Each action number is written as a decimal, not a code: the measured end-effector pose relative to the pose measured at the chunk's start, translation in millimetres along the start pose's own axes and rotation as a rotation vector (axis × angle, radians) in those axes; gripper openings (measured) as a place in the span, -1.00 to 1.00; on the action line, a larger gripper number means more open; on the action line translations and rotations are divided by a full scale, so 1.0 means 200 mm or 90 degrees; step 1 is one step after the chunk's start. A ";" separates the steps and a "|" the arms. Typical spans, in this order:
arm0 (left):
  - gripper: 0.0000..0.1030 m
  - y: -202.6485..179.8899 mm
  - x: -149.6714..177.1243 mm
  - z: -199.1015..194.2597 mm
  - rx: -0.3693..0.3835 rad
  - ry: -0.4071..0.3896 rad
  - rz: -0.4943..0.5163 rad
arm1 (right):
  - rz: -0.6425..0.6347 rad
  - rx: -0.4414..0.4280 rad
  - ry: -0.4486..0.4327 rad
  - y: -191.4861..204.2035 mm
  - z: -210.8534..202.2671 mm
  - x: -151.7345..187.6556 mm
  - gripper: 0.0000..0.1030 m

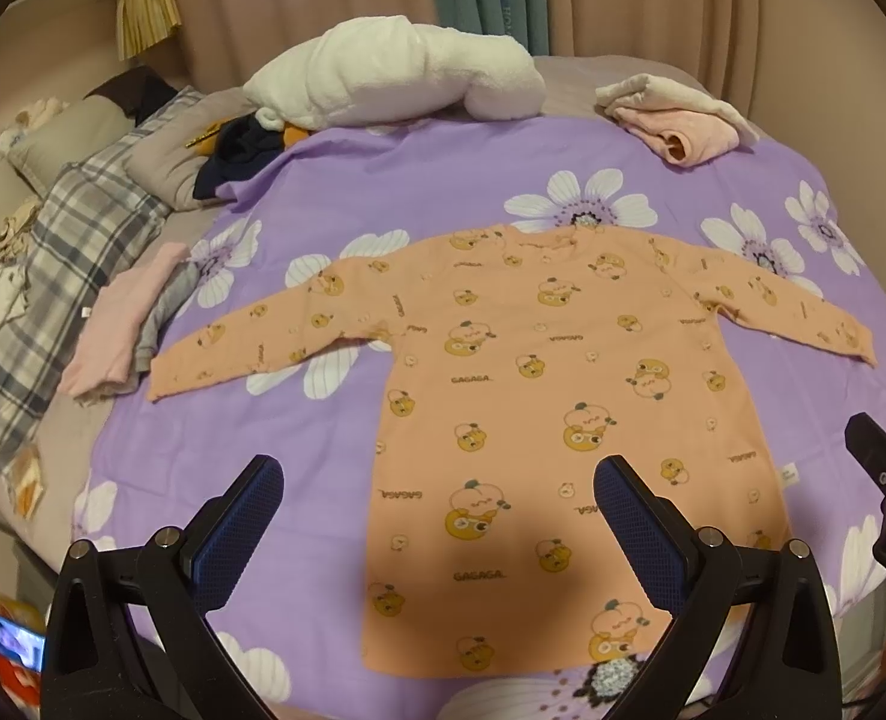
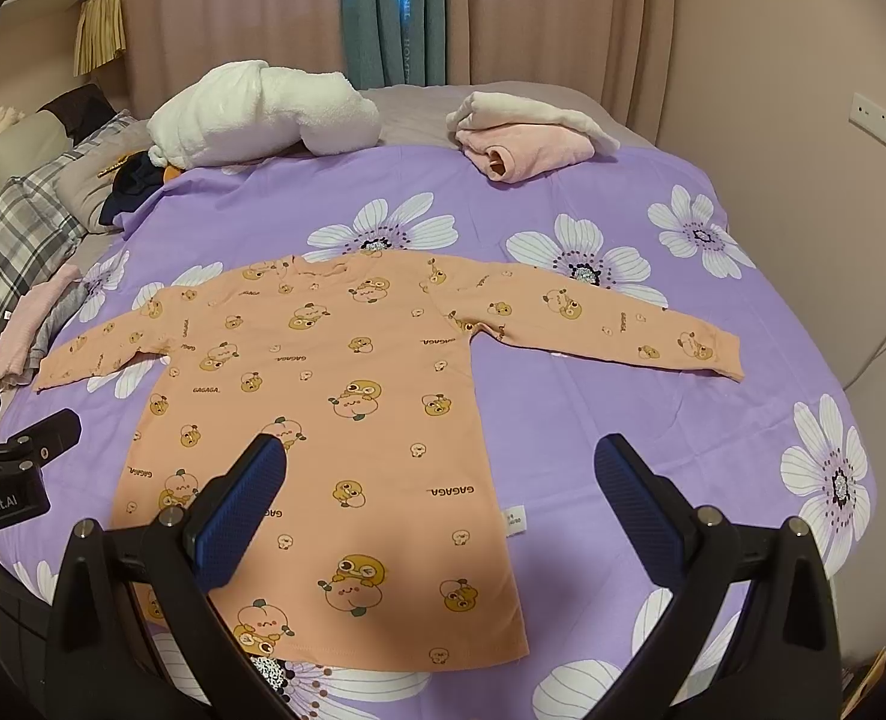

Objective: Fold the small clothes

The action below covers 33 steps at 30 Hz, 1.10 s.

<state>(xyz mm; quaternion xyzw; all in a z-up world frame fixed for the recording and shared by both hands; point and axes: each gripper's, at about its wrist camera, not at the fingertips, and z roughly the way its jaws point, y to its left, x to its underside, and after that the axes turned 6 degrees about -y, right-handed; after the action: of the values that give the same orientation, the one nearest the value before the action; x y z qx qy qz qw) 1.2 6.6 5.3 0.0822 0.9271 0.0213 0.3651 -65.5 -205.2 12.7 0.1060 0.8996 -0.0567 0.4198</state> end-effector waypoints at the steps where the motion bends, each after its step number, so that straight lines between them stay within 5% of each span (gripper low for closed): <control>1: 0.98 0.00 0.00 0.00 0.000 0.001 0.001 | 0.000 0.000 -0.001 0.00 0.00 0.00 1.00; 33: 0.98 -0.01 0.01 0.01 0.002 0.005 0.002 | 0.002 -0.002 0.001 0.02 0.00 0.02 1.00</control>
<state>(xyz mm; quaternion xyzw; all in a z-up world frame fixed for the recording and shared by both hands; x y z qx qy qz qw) 0.7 4.3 1.7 0.0840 0.9285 0.0209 0.3612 -67.2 -200.7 10.7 0.1069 0.8998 -0.0542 0.4195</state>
